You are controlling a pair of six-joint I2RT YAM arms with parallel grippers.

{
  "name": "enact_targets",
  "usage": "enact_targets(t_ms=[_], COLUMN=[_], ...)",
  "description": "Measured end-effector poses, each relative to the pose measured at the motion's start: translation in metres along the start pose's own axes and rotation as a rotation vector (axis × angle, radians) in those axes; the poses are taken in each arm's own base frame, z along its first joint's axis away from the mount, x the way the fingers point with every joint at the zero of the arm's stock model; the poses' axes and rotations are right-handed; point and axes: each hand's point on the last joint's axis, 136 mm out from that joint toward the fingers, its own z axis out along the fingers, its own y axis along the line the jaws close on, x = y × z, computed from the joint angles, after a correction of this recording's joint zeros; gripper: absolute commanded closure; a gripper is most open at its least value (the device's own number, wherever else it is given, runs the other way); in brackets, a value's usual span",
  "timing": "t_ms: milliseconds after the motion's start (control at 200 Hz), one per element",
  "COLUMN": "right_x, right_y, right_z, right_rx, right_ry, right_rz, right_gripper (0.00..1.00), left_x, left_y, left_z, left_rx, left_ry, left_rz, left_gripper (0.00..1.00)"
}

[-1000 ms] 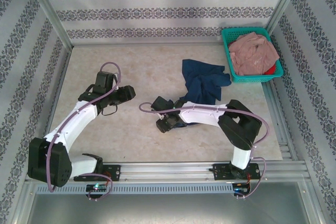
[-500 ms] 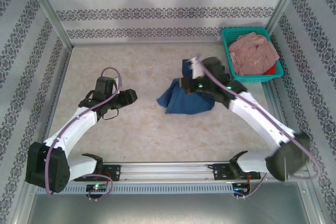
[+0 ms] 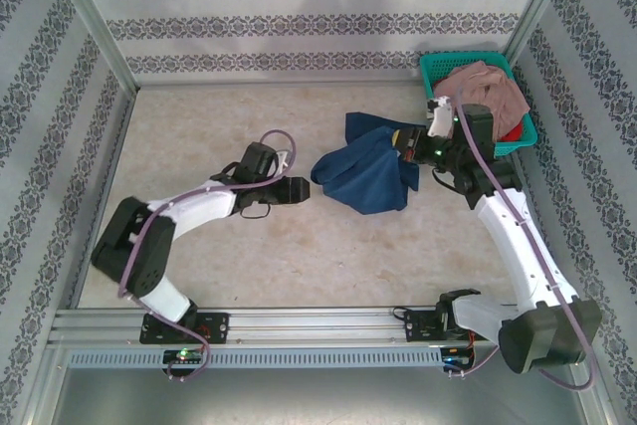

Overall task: Fold the inside-out t-shirt
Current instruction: Flatten out the T-shirt at the center of the table.

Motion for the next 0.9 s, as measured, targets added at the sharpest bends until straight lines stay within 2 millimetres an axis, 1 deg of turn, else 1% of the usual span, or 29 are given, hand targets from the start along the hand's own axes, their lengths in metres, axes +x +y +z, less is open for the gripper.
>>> enact_targets(t_ms=[95,165,250,325,420,455,485,510,580,630,650,715,745,784,814,844,849,859,864,889,899], right_x=[-0.006,-0.006,-0.005,-0.005,-0.008,-0.010,-0.011,-0.012,-0.016,-0.021,-0.023,-0.036,-0.045,-0.058,-0.069,-0.081,-0.084,-0.087,-0.090,-0.100,-0.103], right_y=[-0.006,-0.006,-0.005,-0.009,-0.013,-0.014,-0.013,-0.012,-0.009,-0.006,-0.005,0.004,0.011,0.022,0.032,0.043,0.047,0.050,0.053,0.064,0.067], right_z=[-0.010,-0.014,-0.014,-0.016,-0.019,-0.020,-0.021,-0.021,-0.022,-0.023,-0.024,-0.028,-0.032,-0.040,-0.048,-0.058,-0.060,-0.063,-0.066,-0.075,-0.078], right_rx=[0.020,0.018,0.015,0.023,0.036,0.038,0.038,0.036,0.031,0.026,0.023,0.011,0.002,-0.014,-0.027,-0.040,-0.045,-0.050,-0.052,-0.067,-0.072], right_ry=[-0.028,-0.032,-0.027,-0.025,-0.033,-0.036,-0.040,-0.042,-0.050,-0.058,-0.062,-0.086,-0.106,-0.142,-0.174,-0.209,-0.219,-0.230,-0.240,-0.275,-0.286], right_rz=[0.012,0.012,0.008,0.010,0.014,0.015,0.014,0.012,0.007,0.001,-0.002,-0.018,-0.031,-0.052,-0.071,-0.094,-0.100,-0.108,-0.113,-0.136,-0.143], right_gripper=[1.00,1.00,1.00,1.00,1.00,1.00,1.00,1.00,1.00,1.00,1.00,1.00,1.00,1.00,1.00,1.00,1.00,1.00,1.00,1.00,1.00], left_x=[-0.007,-0.014,-0.028,-0.041,-0.055,-0.060,-0.065,-0.068,-0.073,-0.076,-0.077,-0.085,-0.092,-0.104,-0.116,-0.133,-0.137,-0.141,-0.146,-0.159,-0.166], left_y=[-0.001,-0.001,-0.004,-0.009,-0.018,-0.022,-0.025,-0.027,-0.031,-0.031,-0.031,-0.035,-0.036,-0.037,-0.038,-0.040,-0.041,-0.042,-0.043,-0.047,-0.050], left_z=[0.019,0.032,0.047,0.059,0.071,0.076,0.080,0.084,0.092,0.094,0.094,0.087,0.079,0.063,0.046,0.024,0.017,0.011,0.003,-0.018,-0.030], left_rx=[0.012,0.016,0.025,0.046,0.087,0.106,0.123,0.137,0.171,0.181,0.185,0.201,0.203,0.200,0.195,0.186,0.186,0.183,0.178,0.172,0.166], left_ry=[0.015,0.022,0.016,0.007,-0.004,-0.006,-0.012,-0.017,-0.025,-0.033,-0.036,-0.072,-0.094,-0.134,-0.176,-0.235,-0.251,-0.268,-0.288,-0.342,-0.375], left_rz=[0.016,0.027,0.042,0.063,0.085,0.092,0.101,0.108,0.116,0.116,0.118,0.129,0.132,0.133,0.134,0.139,0.141,0.143,0.145,0.153,0.162], left_gripper=[0.37,0.37,0.37,0.37,0.40,0.44,0.51,0.58,0.85,0.98,1.00,1.00,1.00,1.00,1.00,1.00,1.00,1.00,1.00,1.00,1.00])
